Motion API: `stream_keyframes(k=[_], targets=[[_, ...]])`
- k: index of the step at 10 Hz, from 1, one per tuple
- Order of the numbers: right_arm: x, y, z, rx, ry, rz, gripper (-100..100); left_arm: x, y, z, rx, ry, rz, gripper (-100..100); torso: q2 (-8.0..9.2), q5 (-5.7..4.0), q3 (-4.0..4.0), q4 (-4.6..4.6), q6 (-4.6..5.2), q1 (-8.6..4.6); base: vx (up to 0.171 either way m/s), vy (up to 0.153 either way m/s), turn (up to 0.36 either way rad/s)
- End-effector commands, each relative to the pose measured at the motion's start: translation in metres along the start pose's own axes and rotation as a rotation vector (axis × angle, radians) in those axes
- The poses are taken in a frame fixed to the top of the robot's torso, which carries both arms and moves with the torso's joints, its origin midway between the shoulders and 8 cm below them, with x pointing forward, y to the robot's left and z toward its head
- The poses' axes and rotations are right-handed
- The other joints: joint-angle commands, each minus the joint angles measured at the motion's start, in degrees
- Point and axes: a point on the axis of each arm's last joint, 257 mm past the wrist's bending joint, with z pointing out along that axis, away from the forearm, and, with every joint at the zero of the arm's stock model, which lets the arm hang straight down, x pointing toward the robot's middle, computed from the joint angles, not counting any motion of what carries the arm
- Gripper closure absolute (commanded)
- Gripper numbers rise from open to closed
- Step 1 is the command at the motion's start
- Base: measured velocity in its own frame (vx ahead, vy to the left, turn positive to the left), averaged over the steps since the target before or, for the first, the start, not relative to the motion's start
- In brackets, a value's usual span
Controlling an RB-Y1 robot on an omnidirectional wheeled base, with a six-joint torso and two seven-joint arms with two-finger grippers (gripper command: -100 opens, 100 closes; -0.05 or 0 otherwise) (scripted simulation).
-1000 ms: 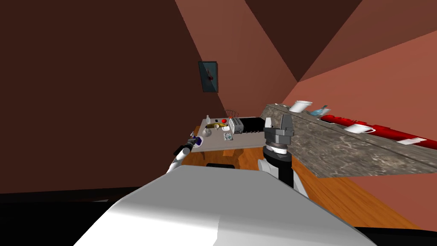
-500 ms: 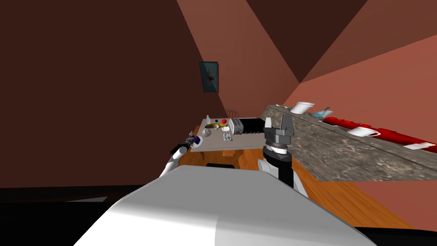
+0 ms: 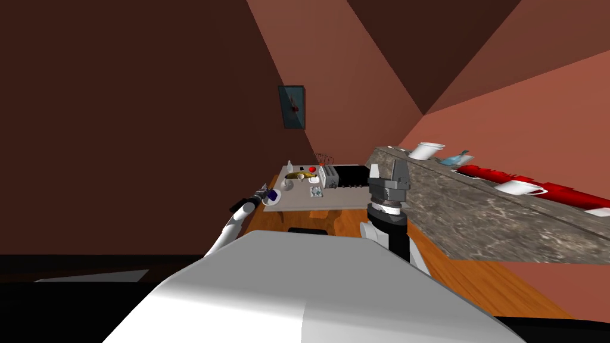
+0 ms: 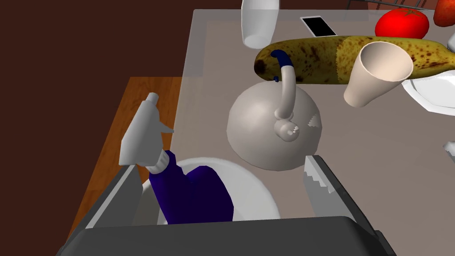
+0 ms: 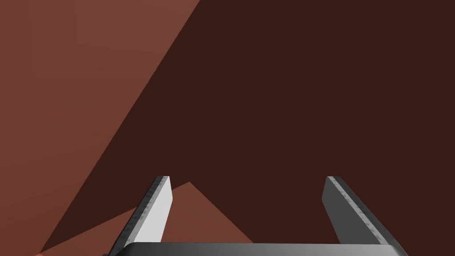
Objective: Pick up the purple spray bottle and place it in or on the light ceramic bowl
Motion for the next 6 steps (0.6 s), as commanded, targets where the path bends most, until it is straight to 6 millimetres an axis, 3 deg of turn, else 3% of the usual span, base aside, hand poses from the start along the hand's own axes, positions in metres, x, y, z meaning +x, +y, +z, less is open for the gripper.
stream_keyframes(k=[1, 2, 3, 6], targets=[[0.0000, 0.0000, 0.0000, 0.000, 0.000, 0.000, 0, 0.0089, -0.0067, -0.0039, -0.009, -0.003, 0.004, -100, 0.00, 0.00, 0.00, 0.00, 0.00, 0.00, 0.014, -0.074, 0.044], [0.0000, 0.0000, 0.0000, 0.000, 0.000, 0.000, 0, 0.0054, -0.0043, -0.0024, -0.005, -0.001, 0.003, -100, 0.01, 0.00, 0.00, 0.00, 0.00, -0.03, 0.005, -0.035, 0.014], [0.0000, 0.0000, 0.0000, 0.000, 0.000, 0.000, 0, 0.0056, -0.0044, -0.0027, -0.006, -0.002, 0.002, 0, 0.03, 0.02, 0.01, 0.00, 0.01, 0.08, 0.001, -0.007, -0.001], [0.0000, 0.0000, 0.0000, 0.000, 0.000, 0.000, 0, 0.0056, -0.0043, -0.0026, -0.006, -0.002, 0.002, 0, 0.05, 0.06, 0.03, 0.01, 0.01, 0.23, 0.000, 0.000, 0.000]])
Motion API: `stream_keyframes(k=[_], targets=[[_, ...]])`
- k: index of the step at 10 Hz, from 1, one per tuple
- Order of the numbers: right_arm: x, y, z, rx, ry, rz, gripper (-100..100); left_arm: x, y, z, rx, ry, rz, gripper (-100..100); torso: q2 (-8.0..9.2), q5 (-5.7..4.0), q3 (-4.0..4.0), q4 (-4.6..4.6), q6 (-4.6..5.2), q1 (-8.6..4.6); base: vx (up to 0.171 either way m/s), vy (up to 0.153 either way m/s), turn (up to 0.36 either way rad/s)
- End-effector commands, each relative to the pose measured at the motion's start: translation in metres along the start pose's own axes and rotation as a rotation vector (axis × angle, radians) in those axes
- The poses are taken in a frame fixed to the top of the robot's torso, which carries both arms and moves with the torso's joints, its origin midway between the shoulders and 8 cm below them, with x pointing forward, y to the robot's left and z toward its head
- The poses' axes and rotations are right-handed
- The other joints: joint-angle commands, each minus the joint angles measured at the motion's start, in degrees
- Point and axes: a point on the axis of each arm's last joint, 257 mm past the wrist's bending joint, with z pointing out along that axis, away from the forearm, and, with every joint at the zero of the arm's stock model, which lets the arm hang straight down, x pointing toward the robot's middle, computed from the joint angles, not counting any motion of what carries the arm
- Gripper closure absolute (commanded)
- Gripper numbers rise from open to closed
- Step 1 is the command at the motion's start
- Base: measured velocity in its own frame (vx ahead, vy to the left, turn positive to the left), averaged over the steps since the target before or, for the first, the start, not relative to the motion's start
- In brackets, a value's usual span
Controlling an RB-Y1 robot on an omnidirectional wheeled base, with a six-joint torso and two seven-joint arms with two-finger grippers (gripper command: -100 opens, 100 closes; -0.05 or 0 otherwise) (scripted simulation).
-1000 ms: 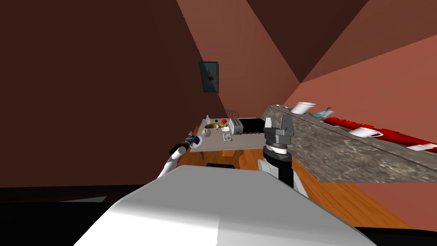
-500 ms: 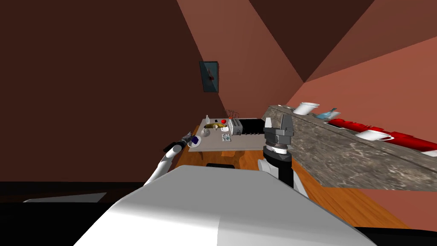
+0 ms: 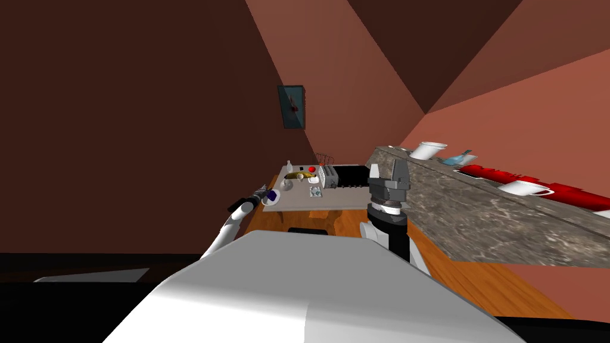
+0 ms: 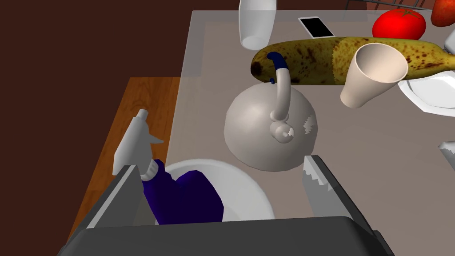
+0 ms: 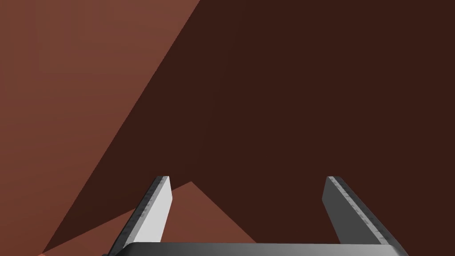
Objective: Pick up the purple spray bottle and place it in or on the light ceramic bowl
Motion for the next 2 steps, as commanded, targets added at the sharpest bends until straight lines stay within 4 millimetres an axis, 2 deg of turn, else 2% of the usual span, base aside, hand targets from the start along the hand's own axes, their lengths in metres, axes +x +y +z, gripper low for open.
stream_keyframes(k=[1, 2], targets=[[0.0000, 0.0000, 0.0000, 0.000, 0.000, 0.000, 0, 0.0000, 0.0000, 0.0000, 0.000, 0.000, 0.000, 0, 0.00, 0.00, 0.00, 0.00, 0.00, 0.00, 0.000, 0.000, 0.000], [0.0000, 0.0000, 0.0000, 0.000, 0.000, 0.000, 0, 0.0000, 0.0000, 0.0000, 0.000, 0.000, 0.000, 0, 0.00, 0.00, 0.00, 0.00, 0.00, 0.00, 0.000, 0.000, 0.000]])
